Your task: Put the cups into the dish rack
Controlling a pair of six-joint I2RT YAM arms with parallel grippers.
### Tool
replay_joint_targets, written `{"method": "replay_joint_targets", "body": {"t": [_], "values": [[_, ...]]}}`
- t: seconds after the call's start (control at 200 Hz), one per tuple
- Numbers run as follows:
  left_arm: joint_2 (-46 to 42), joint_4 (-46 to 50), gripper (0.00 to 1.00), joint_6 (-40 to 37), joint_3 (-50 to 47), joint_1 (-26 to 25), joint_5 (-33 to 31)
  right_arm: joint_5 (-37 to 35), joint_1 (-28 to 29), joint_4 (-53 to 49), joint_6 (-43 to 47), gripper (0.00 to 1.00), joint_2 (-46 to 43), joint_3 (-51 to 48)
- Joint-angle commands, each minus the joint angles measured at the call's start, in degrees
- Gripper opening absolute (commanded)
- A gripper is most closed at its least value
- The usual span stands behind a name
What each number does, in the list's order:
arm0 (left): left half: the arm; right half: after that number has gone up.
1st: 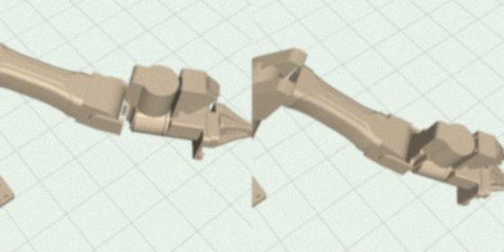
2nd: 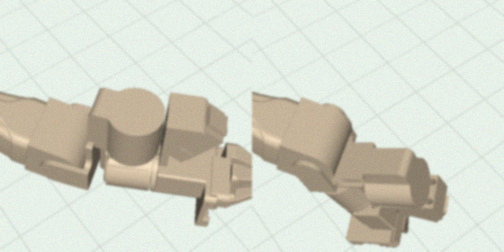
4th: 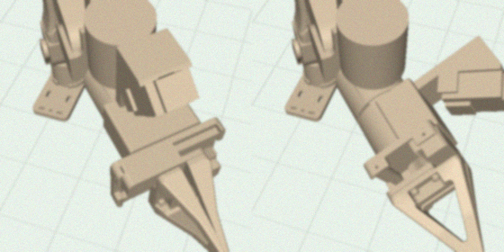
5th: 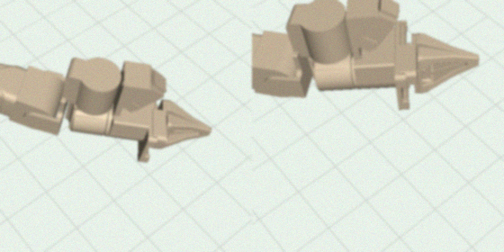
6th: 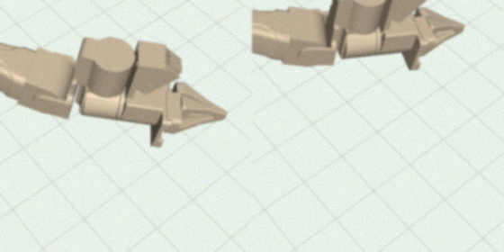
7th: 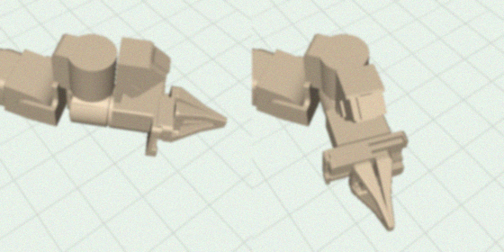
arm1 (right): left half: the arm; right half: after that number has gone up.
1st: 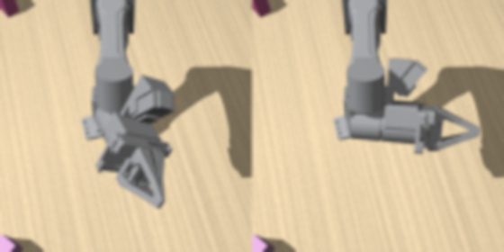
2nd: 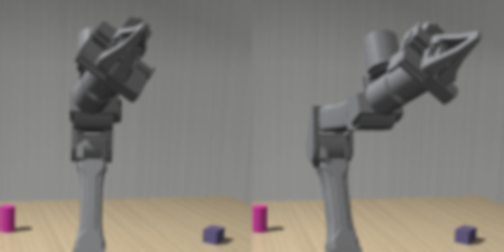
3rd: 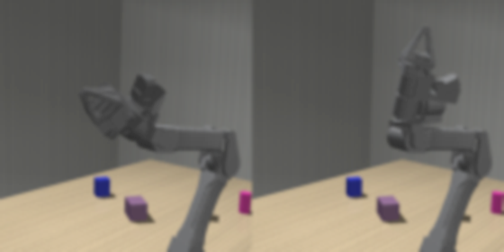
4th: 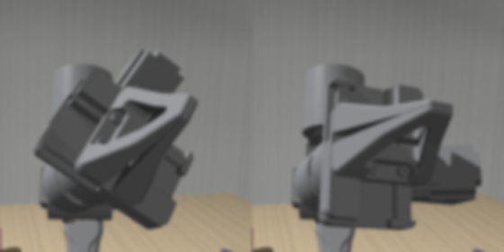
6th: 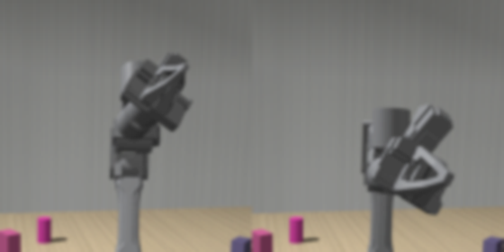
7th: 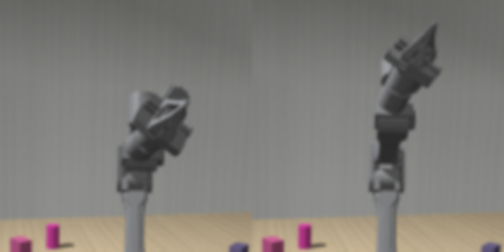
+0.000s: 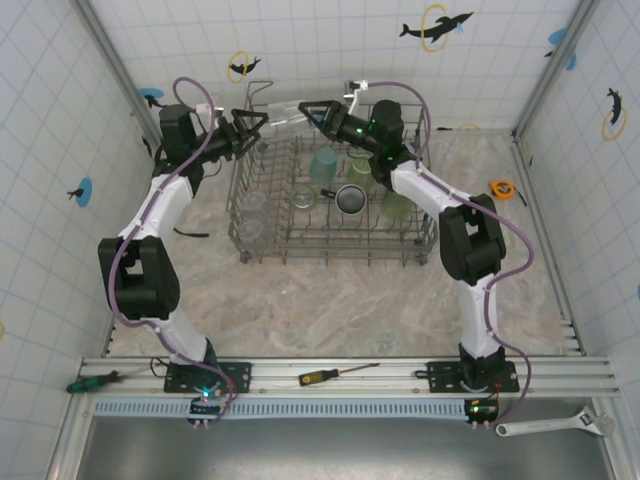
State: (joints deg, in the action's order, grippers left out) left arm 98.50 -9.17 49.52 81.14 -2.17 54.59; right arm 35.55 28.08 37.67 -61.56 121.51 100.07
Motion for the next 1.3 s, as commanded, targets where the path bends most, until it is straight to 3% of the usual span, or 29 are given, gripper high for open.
{"method": "replay_joint_targets", "body": {"t": [0.0, 0.31, 0.54, 0.921, 1.296], "values": [[-4.2, 2.3, 0.97, -4.0, 0.9, 0.2, -1.0, -1.7, 0.5, -7.0, 5.9, 0.32, -2.3, 3.4], [-7.8, 10.0, 0.97, -9.3, 2.5, 1.6, -7.7, -8.0, 3.7, -31.8, 24.1, 0.32, 1.8, 18.7], [-12.0, 21.5, 0.97, -18.2, 6.8, 1.6, -19.3, -15.3, 6.7, -42.1, 34.7, 0.31, 4.7, 25.0], [-17.0, 25.2, 0.98, -25.5, -0.3, 1.6, -39.2, -27.5, 12.7, -48.4, 52.3, 0.31, 7.9, 27.8], [-14.8, 21.1, 0.97, -25.6, -7.4, 1.6, -39.3, -34.8, 16.8, -47.6, 62.6, 0.30, 12.4, 29.7]]}}
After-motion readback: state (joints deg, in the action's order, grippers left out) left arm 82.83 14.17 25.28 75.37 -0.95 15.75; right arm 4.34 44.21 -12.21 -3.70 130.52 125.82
